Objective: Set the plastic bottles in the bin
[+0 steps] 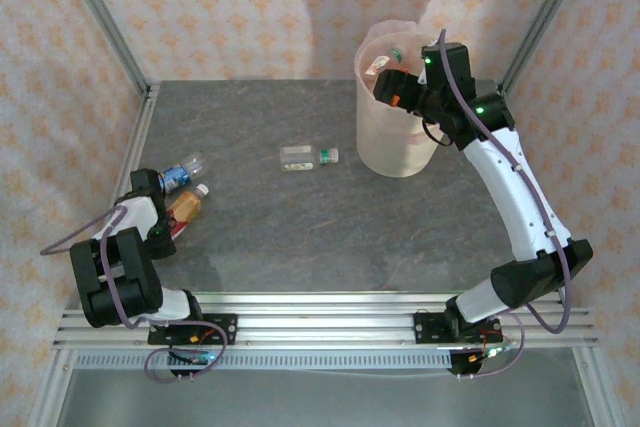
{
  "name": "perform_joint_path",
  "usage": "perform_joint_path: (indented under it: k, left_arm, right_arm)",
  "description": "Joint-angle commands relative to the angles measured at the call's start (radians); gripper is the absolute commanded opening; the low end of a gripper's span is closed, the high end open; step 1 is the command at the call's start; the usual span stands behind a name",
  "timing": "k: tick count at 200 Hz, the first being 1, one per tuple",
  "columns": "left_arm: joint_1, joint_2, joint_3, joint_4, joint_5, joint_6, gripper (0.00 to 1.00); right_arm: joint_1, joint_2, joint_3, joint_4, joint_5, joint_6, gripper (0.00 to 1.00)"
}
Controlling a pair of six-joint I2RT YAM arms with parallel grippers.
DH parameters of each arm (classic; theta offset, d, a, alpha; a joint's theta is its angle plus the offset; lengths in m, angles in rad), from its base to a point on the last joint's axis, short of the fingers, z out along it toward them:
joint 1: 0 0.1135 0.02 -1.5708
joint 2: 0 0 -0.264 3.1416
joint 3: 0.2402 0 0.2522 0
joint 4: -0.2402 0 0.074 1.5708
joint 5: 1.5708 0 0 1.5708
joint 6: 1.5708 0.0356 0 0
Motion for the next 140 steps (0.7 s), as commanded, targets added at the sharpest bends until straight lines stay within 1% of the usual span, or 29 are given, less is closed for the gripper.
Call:
perform_joint_path:
  k: [1, 36, 77, 116, 140]
  left_arm:
    - [0.003, 0.026, -0.01, -0.036, 0.042, 0.058, 0.69]
    - [0.003, -0.005, -0.016, -0.041, 0.114, 0.098, 0.59]
    - [0.002, -0.098, -0.052, -0.009, 0.239, 0.114, 0.5]
    - [-0.011, -0.21, -0.061, -0.023, 0.332, 0.128, 0.47]
    - [-0.04, -0.274, -0.059, -0.016, 0.385, 0.117, 0.45]
  right_arm:
    - [0.007, -0.02, -0.021, 0.03, 0.011, 0.017, 0.99]
    - [0.032, -0.026, -0.054, 0.047, -0.002, 0.022, 0.99]
    - [0.111, -0.042, -0.098, 0.075, 0.011, 0.018, 0.99]
    - [0.204, -0.076, -0.229, 0.223, -0.013, 0.063, 0.99]
    - [0.259, -0.075, -0.311, 0.332, -0.037, 0.098, 0.99]
